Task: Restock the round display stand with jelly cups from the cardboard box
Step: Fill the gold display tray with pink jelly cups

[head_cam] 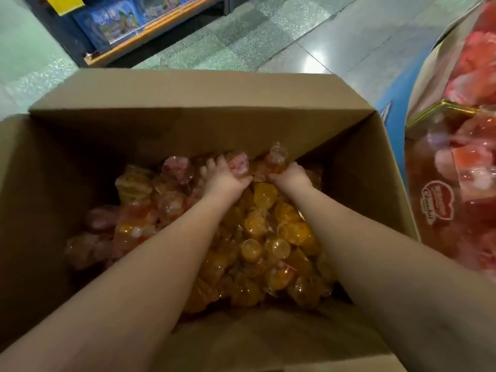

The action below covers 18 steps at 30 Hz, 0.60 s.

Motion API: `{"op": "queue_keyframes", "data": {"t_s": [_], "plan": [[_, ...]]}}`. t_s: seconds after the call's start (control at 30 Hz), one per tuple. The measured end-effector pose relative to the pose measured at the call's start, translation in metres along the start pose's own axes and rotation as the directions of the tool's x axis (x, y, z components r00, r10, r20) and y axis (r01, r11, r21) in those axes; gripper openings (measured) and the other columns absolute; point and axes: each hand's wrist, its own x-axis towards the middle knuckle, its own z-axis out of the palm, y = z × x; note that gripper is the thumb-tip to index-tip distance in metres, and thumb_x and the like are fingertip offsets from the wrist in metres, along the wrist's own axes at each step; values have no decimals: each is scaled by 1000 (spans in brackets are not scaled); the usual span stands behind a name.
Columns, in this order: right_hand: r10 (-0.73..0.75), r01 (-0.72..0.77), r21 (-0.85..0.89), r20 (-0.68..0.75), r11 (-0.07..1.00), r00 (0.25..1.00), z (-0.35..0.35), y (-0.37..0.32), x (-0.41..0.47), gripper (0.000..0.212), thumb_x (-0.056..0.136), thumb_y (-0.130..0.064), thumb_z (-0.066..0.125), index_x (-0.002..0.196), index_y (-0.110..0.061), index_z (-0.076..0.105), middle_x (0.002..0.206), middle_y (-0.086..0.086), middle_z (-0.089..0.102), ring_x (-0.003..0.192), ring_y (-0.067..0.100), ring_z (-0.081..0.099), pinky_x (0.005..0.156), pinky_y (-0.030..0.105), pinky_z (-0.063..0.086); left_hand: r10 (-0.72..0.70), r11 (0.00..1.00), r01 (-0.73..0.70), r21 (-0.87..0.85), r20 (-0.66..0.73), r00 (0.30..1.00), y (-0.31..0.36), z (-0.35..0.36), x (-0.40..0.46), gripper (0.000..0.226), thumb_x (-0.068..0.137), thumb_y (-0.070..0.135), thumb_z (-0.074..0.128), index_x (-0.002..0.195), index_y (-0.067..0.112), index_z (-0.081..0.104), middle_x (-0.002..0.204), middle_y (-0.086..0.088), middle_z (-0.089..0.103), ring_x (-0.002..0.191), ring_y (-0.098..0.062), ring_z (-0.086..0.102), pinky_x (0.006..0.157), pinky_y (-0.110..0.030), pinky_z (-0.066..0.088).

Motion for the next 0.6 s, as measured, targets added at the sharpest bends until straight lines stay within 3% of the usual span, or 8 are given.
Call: {"op": "queue_keyframes", "data": {"t_s": [0.1, 0.23, 0.37, 0.43, 0.5, 0.6], "plan": [[-23, 23, -14, -19, 1000, 1000, 18, 6, 28, 79, 74, -54, 67, 140, -16, 47, 135, 9, 55, 120, 30, 57, 101, 46, 50, 7, 1000, -7, 11, -42, 999, 1, 10, 15, 81, 90, 58, 58, 152, 14, 30, 158, -10, 27, 142, -33, 24, 114, -44, 23], [-31, 36, 59, -82, 998, 996, 25, 8, 42, 69, 80, -47, 70, 140, -21, 48, 137, 7, 54, 122, 29, 55, 104, 45, 48, 19, 999, -23, -29, -135, 991, -4, 20, 17, 72, 88, 51, 62, 147, 16, 38, 152, -8, 36, 139, -32, 28, 115, -46, 25], [-25, 50, 206, -124, 977, 992, 23, 11, 25, 84, 69, -48, 80, 142, -24, 45, 138, 3, 55, 126, 28, 53, 102, 48, 49, 114, 979, -147, -138, -224, 968, -17, 16, -9, 73, 84, 41, 69, 146, 17, 39, 147, -7, 40, 134, -30, 32, 113, -45, 30], [-27, 59, 280, -117, 958, 993, 17, 15, 1, 78, 73, -47, 80, 137, -20, 45, 131, 1, 57, 115, 23, 58, 90, 39, 55, 151, 955, -203, -215, -233, 961, -24, 8, -31, 75, 83, 38, 70, 147, 17, 38, 145, -7, 42, 133, -28, 34, 112, -43, 33], [-37, 64, 327, -88, 943, 995, 7, 25, -32, 70, 79, -46, 75, 136, -19, 44, 123, -1, 58, 103, 17, 57, 77, 28, 51, 159, 930, -221, -294, -220, 962, -29, 1, -56, 74, 84, 35, 72, 146, 18, 36, 143, -4, 42, 133, -23, 35, 110, -37, 36], [-64, 52, 404, 18, 913, 998, -12, 54, -86, 76, 80, -48, 74, 142, -18, 41, 125, -4, 57, 106, 14, 57, 80, 26, 48, 128, 886, -213, -413, -223, 966, -31, -3, -101, 70, 85, 32, 73, 144, 21, 37, 140, -1, 41, 127, -15, 44, 105, -31, 44]]}}
